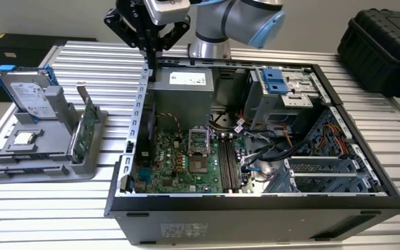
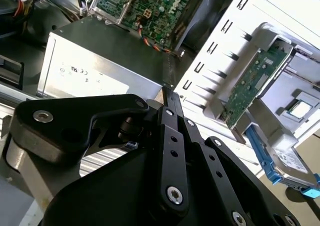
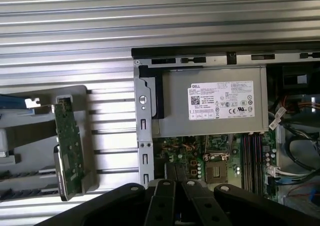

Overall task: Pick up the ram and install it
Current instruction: 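Reach for the ram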

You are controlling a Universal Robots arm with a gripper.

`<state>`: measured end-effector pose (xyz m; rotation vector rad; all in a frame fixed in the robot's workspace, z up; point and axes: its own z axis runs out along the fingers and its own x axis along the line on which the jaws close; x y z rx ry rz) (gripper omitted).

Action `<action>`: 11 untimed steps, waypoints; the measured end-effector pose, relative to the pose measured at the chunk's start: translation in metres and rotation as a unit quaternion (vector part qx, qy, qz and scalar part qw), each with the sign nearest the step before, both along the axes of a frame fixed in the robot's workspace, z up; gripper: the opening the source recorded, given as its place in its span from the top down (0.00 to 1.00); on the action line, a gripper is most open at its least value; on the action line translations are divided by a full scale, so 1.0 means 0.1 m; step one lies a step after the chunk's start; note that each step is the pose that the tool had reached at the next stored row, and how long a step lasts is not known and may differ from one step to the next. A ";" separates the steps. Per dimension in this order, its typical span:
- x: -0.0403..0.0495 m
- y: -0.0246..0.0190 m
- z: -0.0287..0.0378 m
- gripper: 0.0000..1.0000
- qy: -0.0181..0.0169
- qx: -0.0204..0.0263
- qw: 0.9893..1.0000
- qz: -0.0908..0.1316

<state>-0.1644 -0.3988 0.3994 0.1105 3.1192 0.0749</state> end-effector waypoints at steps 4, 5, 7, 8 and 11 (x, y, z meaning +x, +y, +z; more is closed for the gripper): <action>-0.030 0.000 0.000 1.00 0.000 0.000 1.000 0.000; -0.043 0.000 0.000 1.00 0.000 0.000 1.000 0.000; -0.068 0.000 0.000 1.00 0.000 0.000 1.000 0.000; -0.079 0.000 0.000 1.00 0.000 0.000 1.000 0.000; -0.107 0.000 0.000 1.00 0.001 0.000 1.000 0.000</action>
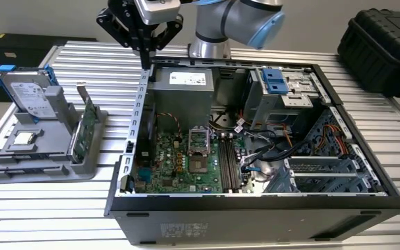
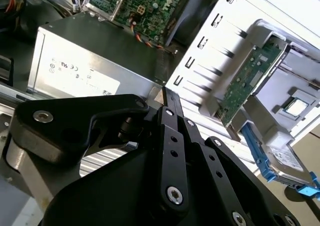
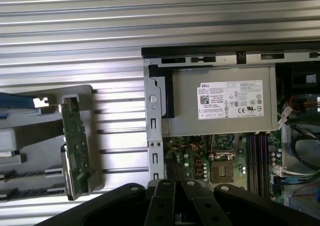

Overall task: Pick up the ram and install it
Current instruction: 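Reach for the ram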

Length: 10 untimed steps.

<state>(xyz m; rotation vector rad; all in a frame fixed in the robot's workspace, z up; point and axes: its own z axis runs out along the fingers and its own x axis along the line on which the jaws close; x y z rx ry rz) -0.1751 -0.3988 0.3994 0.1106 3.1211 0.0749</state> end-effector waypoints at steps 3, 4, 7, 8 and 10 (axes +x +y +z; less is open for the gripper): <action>-0.031 0.000 0.000 1.00 0.001 0.000 1.000 0.000; -0.044 0.000 0.000 1.00 0.001 0.000 1.000 0.000; -0.088 0.000 0.000 1.00 0.003 0.000 1.000 0.000; -0.106 0.000 0.000 1.00 0.003 0.000 1.000 0.000; -0.148 0.000 0.000 1.00 0.003 0.000 1.000 0.000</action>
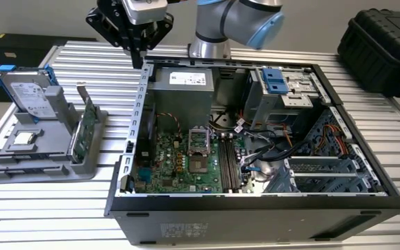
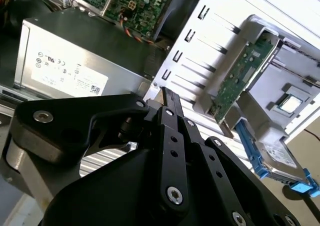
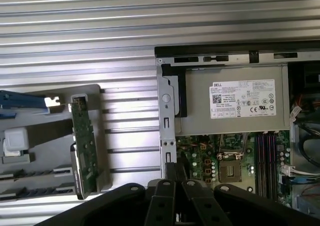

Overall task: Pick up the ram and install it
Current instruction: 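Reach for the ram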

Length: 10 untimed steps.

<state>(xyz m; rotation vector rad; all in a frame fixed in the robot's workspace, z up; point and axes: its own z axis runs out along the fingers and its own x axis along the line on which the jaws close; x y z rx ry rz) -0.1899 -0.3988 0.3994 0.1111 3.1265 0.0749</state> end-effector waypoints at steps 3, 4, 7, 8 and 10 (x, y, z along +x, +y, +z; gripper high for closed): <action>-0.056 0.000 0.000 1.00 0.000 0.000 1.000 0.000; -0.073 0.000 0.000 1.00 0.000 0.000 1.000 0.000; -0.121 0.000 -0.001 1.00 0.000 0.000 1.000 0.000; -0.135 0.000 0.000 1.00 0.000 0.000 1.000 0.000; -0.163 0.000 0.000 1.00 0.000 0.000 1.000 0.000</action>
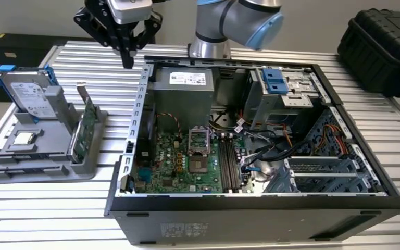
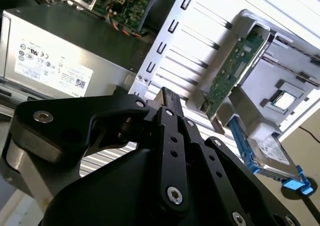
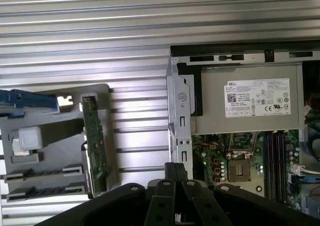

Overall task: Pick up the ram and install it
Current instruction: 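Reach for the ram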

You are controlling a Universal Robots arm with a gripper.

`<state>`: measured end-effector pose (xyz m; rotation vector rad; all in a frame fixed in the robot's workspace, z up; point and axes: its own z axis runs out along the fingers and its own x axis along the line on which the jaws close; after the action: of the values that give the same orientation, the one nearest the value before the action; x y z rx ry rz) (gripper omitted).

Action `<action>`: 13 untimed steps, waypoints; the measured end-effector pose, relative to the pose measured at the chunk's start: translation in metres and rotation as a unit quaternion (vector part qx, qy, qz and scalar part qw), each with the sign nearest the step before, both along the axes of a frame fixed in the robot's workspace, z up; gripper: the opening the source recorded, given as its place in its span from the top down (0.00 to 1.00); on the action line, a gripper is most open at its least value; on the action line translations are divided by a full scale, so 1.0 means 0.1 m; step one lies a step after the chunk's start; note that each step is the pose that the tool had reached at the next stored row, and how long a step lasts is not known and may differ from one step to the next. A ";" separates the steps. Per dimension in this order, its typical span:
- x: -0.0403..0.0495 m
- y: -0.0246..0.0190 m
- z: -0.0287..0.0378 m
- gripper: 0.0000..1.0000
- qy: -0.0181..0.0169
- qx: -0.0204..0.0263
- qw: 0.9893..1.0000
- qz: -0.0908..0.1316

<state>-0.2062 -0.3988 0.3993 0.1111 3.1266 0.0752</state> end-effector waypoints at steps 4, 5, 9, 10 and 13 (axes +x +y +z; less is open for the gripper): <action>-0.055 0.000 0.000 1.00 0.000 0.000 1.000 0.000; -0.070 0.000 -0.001 1.00 0.000 0.000 1.000 0.000; -0.125 0.000 -0.001 1.00 0.000 0.000 1.000 0.000; -0.137 0.000 -0.001 1.00 0.000 0.000 1.000 0.000; -0.180 0.000 -0.001 1.00 0.000 0.000 1.000 0.000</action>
<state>-0.2242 -0.3988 0.3993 0.1112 3.1266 0.0753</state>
